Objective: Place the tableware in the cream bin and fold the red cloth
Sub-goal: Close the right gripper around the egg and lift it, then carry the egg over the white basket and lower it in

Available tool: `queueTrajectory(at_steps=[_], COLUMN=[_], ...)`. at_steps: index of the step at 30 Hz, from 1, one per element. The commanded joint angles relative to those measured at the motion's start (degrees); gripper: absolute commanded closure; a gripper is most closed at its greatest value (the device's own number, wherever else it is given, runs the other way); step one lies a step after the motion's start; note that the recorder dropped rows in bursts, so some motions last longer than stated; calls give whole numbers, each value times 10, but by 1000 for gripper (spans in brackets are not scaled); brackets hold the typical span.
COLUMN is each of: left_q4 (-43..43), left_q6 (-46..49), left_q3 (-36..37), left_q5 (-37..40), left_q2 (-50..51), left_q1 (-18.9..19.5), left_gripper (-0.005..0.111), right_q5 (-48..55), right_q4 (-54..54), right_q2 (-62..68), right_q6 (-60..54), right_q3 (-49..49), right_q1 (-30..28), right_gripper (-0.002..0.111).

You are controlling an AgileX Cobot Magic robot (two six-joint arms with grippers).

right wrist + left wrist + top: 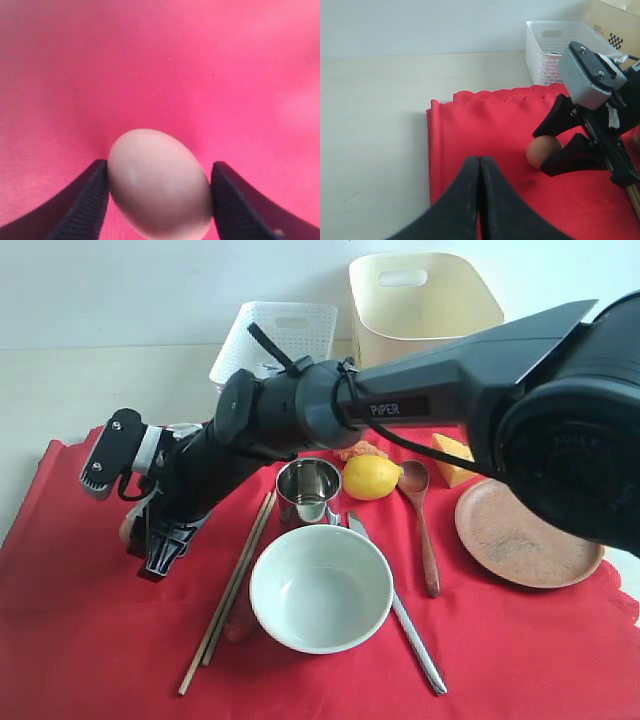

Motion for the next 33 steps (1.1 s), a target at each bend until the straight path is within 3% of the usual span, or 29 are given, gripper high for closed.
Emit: queueTrajectory(at_steps=[1,5,23,33], left_q4=[1,1,1,1], left_q6=[-3,-3,-3,-3], left_q3=[-2,-2,-2,-2], left_q5=[-6,-6,-6,-6], left_q2=[1,1,1,1], left_q1=[-3,-3,-3,-3], left_gripper=[107,107,107,107], right_q5=[6,6,-137,-230], right_q4=[-1,-1,-1,3], right_q2=[-29,-47,-126,-126], right_q6=[-5,-5,40,135], right_q3=[-3,-3,-3,-3], right_q1=[1,1,-3,-72], right_gripper=[98,108,108,108])
